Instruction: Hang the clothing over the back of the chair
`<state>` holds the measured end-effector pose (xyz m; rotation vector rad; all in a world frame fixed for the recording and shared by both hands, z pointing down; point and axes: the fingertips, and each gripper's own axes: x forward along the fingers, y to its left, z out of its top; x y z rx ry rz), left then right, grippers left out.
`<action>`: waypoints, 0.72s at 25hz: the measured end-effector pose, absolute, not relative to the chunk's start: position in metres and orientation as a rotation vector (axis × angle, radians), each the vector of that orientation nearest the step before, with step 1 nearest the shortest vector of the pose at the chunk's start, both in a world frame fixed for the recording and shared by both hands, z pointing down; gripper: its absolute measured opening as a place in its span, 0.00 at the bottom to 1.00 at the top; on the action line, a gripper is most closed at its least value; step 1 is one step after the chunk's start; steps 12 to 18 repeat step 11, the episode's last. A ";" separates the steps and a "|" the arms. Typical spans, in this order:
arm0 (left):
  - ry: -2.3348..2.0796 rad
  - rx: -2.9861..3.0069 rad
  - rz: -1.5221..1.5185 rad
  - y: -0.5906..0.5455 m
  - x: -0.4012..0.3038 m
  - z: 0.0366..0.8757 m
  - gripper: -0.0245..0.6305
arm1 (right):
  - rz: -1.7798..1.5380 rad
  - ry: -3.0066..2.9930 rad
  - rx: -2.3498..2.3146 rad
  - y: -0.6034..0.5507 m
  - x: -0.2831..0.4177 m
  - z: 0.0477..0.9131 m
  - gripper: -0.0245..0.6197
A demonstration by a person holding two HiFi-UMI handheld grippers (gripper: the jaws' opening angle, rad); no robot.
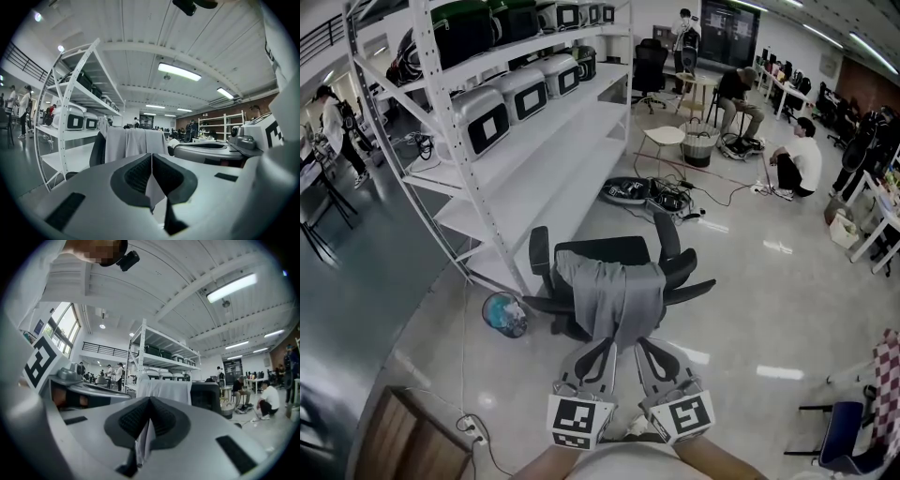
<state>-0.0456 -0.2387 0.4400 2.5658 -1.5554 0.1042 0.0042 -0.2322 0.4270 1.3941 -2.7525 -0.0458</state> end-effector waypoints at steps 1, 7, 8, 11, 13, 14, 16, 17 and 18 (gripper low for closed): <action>-1.555 2.562 0.102 -0.239 -0.046 0.441 0.06 | -0.044 -2.753 1.389 -0.232 0.004 0.427 0.06; -1.553 2.548 0.111 -0.237 -0.044 0.443 0.06 | -0.042 -2.752 1.370 -0.230 0.003 0.430 0.06; -1.553 2.548 0.113 -0.237 -0.043 0.444 0.06 | -0.038 -2.750 1.369 -0.230 0.003 0.431 0.06; -1.550 2.550 0.121 -0.236 -0.043 0.447 0.06 | -0.030 -2.748 1.368 -0.230 0.003 0.434 0.06; -1.550 2.550 0.121 -0.236 -0.043 0.447 0.06 | -0.030 -2.748 1.368 -0.230 0.003 0.434 0.06; -1.550 2.550 0.121 -0.236 -0.043 0.447 0.06 | -0.030 -2.748 1.368 -0.230 0.003 0.434 0.06; -1.550 2.550 0.121 -0.236 -0.043 0.447 0.06 | -0.030 -2.748 1.368 -0.230 0.003 0.434 0.06; -1.550 2.550 0.121 -0.236 -0.043 0.447 0.06 | -0.030 -2.748 1.368 -0.230 0.003 0.434 0.06; -1.550 2.550 0.121 -0.236 -0.043 0.447 0.06 | -0.030 -2.748 1.368 -0.230 0.003 0.434 0.06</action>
